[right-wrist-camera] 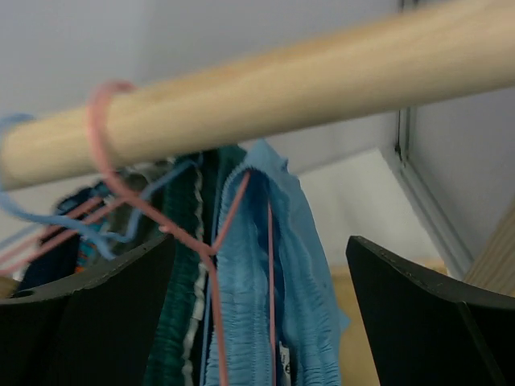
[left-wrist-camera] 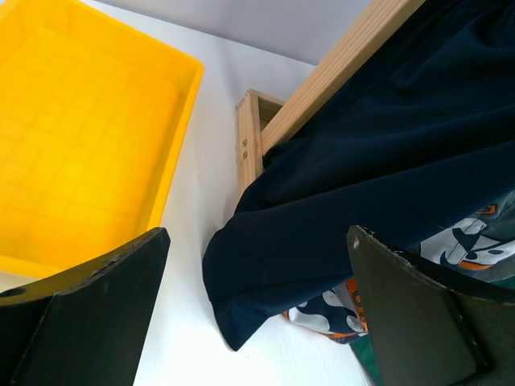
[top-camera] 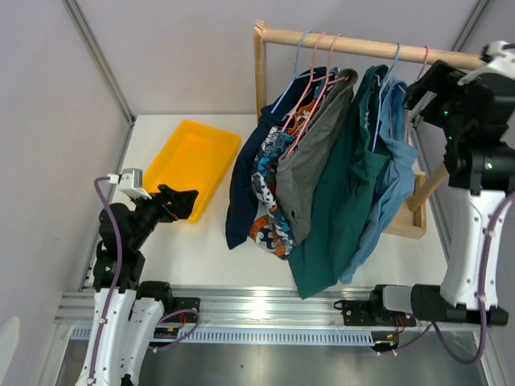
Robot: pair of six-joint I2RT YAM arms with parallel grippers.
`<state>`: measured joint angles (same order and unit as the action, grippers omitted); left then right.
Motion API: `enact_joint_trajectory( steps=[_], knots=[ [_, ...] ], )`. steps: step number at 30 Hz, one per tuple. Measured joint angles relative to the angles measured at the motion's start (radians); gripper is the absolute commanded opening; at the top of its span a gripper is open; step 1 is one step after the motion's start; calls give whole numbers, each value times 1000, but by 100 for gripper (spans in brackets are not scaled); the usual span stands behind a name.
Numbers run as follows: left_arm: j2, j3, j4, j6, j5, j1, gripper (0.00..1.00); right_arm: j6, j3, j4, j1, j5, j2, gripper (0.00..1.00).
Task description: Remove the shorts from the hanger
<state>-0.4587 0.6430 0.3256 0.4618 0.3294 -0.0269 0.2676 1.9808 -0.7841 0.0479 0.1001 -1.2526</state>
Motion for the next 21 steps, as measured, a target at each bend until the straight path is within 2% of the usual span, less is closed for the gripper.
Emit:
enact_joint_trajectory(
  steps=[3, 7, 8, 9, 11, 21],
  knots=[
    [0, 0, 0, -1, 0, 0, 99, -4, -43, -39, -19, -9, -69, 95],
    [0, 0, 3, -2, -1, 0, 99, -3, -190, -33, -39, -11, -56, 91],
    [0, 0, 3, -2, -1, 0, 99, -2, -215, -22, -40, -12, -49, 90],
    [-1, 0, 6, -2, -1, 0, 99, -1, -235, -12, -41, -12, -41, 83],
    [-2, 0, 8, -2, -1, 0, 99, 2, -272, 5, -42, -12, -24, 75],
    [-7, 0, 13, -1, -1, 0, 99, 6, -303, 34, -88, 14, 0, 84]
  ],
)
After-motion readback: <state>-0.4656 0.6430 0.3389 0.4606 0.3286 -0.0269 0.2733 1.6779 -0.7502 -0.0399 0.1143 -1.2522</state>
